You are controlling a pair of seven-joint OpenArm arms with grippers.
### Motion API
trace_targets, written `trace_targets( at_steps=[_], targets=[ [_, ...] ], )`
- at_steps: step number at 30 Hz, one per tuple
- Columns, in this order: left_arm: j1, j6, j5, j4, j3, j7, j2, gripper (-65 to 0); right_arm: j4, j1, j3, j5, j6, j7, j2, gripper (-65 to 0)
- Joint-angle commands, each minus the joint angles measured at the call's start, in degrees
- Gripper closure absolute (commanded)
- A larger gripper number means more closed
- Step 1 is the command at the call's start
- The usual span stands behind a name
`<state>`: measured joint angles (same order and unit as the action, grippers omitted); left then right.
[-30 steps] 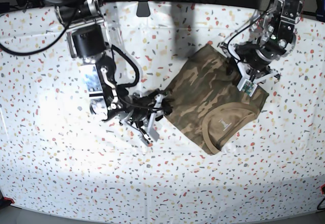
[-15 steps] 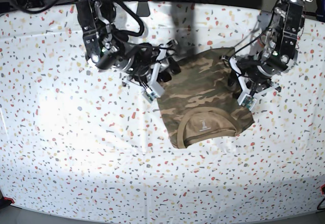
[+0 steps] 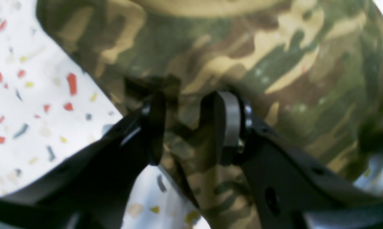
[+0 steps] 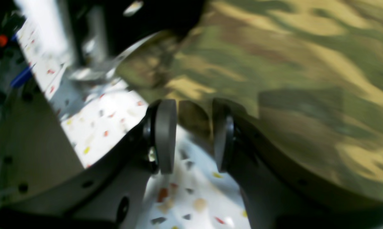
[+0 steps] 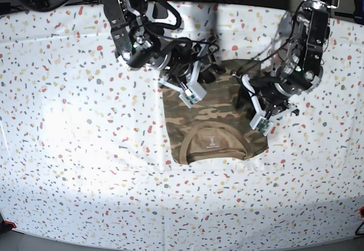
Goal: Fold the T-shirt properly
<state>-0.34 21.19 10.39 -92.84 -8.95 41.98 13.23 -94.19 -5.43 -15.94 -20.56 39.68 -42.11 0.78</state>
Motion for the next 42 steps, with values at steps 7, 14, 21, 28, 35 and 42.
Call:
trace_targets(
  at_steps=[7,14,21,28,35,42],
  targets=[
    [-2.5,0.1,0.5,-0.9,0.2,-1.2,0.1,-24.5,-1.1,2.1,-0.2,-0.7,0.3,1.4,-0.3,-19.7],
    [-7.7,-9.6,0.2,-11.6,1.3,3.9,0.2,-24.5,-11.7,4.0,5.1,1.6,0.3,7.0,0.2,-19.7],
    [-5.6,-10.3,7.5,-27.6,8.9,8.9,0.2,-24.5,-22.8,4.1,18.1,-0.8,0.3,-1.0,0.6,-19.7],
    [5.5,-7.7,8.3,-29.1,19.4,12.1,0.2,-24.5,-27.5,0.6,31.5,-11.6,0.3,-8.7,5.1,-19.7],
    [19.3,-0.4,16.0,-33.8,32.2,12.7,0.2,-24.5,-33.4,-9.8,44.8,-20.4,0.3,-15.2,7.8,-19.7],
    [32.6,3.8,23.9,-40.8,43.7,16.8,0.2,-24.5,-38.5,-24.7,57.2,-26.6,0.3,-21.2,8.6,-19.7]
  ],
)
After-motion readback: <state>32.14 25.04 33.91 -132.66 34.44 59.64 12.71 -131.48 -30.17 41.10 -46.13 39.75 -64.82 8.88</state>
